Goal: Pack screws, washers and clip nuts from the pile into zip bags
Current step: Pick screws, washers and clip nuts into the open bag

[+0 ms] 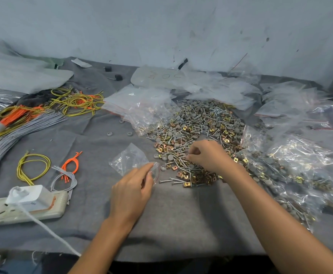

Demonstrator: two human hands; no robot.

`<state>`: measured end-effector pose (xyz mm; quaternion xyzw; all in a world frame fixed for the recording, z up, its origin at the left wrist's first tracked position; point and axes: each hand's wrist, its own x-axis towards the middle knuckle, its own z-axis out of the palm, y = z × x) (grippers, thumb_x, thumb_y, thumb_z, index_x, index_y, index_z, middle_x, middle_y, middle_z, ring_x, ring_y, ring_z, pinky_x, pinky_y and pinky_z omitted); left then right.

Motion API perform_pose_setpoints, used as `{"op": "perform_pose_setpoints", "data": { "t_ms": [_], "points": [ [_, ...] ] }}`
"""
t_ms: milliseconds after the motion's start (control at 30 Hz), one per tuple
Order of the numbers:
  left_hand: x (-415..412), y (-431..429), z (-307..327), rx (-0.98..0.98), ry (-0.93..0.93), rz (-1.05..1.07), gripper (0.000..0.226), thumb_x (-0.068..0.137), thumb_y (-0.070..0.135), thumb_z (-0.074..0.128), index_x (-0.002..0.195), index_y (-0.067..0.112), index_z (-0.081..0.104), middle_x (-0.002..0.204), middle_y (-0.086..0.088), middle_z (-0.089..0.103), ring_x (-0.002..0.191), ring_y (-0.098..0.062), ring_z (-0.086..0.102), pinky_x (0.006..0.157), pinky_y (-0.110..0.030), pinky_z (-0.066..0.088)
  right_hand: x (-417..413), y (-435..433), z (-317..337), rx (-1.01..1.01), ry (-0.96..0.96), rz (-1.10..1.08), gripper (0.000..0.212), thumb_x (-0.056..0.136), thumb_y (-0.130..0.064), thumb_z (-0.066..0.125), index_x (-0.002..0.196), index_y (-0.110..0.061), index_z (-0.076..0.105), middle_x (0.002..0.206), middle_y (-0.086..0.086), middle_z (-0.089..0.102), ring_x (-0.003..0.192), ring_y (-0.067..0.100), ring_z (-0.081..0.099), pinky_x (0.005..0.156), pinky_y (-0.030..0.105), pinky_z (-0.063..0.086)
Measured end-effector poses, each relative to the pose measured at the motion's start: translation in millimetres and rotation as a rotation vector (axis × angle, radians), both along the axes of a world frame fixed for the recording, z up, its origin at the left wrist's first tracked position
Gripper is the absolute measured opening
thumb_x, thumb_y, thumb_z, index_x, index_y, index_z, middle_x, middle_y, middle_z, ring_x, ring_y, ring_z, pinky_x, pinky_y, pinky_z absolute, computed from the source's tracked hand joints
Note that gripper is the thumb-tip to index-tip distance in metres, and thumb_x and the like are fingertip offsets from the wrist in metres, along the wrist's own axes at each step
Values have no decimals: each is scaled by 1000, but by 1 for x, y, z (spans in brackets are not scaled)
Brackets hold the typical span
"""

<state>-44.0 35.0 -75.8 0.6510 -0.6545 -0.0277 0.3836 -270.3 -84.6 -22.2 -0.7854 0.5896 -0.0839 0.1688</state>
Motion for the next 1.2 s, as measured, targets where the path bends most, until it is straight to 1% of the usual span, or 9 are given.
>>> {"op": "perform_pose_setpoints", "data": {
  "t_ms": [133,267,367,467,567,800,967,1067,1200],
  "points": [
    [0,1,0,-3,-3,-38,32,95,34,55,125,31,68,106,10,73,86,-14,68,68,-33,55,-1,-2,0,9,22,21,9,96,-31,67,92,-23,68,83,-8,68,75,11,63,69,35,55],
    [0,0,-1,-25,-6,-45,33,95,34,56,125,30,68,109,9,74,86,-17,69,68,-35,57,-7,0,3,-30,22,22,11,100,-28,60,91,-25,66,80,-10,65,66,10,60,55,27,43],
    [-1,0,-2,-38,2,-50,33,95,33,57,125,29,68,109,7,74,87,-19,70,67,-38,58,-14,5,5,-31,-11,-20,9,100,-27,59,95,-26,66,81,-9,66,62,11,61,55,27,48],
    [0,0,-3,-20,13,-58,33,96,29,63,129,30,63,86,12,70,74,-17,65,61,-33,53,-21,12,8,0,-75,-72,3,98,-29,64,101,-29,64,90,-10,67,73,12,66,63,29,55],
    [1,-1,-4,27,84,-49,35,94,31,66,125,33,51,64,18,47,54,-5,46,54,-29,39,-29,20,17,-47,-124,-147,5,96,-31,67,94,-28,64,90,-11,67,76,5,62,58,22,44],
    [4,-4,-8,35,182,-81,23,94,35,51,117,37,54,63,15,51,59,-2,52,55,-31,39,14,69,21,8,-598,-83,8,88,-24,77,85,-27,69,77,-12,73,67,0,65,59,14,47],
    [5,-5,-12,25,239,-88,30,94,42,46,122,38,55,76,19,59,63,-1,54,61,-32,44,74,88,-13,-77,-524,-19,6,91,-24,73,90,-26,67,86,-8,74,81,10,69,79,36,56],
    [8,-6,-13,7,264,-61,32,95,46,44,124,40,55,81,28,62,70,6,58,63,-24,41,92,93,-24,-164,-396,-16,6,95,-35,62,100,-31,61,93,-3,74,89,26,68,76,40,52],
    [8,-5,-13,-31,282,-39,33,94,45,46,125,39,57,80,20,66,71,0,60,66,-25,44,99,96,-29,-173,-364,51,13,101,-29,54,113,-29,59,100,4,75,94,34,67,78,44,52]
  ]
}}
